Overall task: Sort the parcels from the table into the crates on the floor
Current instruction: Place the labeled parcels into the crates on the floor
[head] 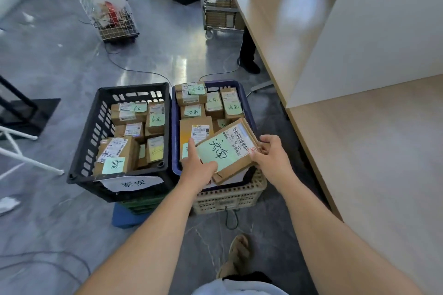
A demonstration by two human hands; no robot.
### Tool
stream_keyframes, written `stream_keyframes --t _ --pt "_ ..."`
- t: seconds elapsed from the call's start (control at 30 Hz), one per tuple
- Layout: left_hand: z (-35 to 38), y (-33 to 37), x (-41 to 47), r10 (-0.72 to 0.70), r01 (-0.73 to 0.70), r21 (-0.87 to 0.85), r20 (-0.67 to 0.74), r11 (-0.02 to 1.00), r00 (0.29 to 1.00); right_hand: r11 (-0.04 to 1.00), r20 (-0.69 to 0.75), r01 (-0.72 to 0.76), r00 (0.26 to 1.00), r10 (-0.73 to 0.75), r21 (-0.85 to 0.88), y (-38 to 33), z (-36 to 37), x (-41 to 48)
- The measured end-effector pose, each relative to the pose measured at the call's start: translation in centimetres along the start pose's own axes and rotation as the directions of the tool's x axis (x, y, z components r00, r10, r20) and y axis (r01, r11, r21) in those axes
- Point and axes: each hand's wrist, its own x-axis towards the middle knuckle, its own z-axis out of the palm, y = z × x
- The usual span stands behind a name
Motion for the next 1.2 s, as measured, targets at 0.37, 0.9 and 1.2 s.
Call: stream_keyframes --t 0.37,0.9,1.2 --pt "-2.6 0.3 7.4 -0.065 0.069 0.047 -0.086 0.997 0.994 0.999 0.157 0.038 0.987 -0.034 -0.02 -3.0 6.5 8.3" --pt "0.0 -1.2 16.2 -0.08 0.053 0.321 0.072 0.946 0.994 0.952 0.138 -0.142 0.973 0.184 -0.27 -0.1 9.7 13.9" --pt "4.3 -0.7 22.8 -0.089 -0.001 0.391 0.213 0.92 0.973 0.95 -0.009 -0.193 0.98 0.197 -0.245 4.4 8.3 20.3"
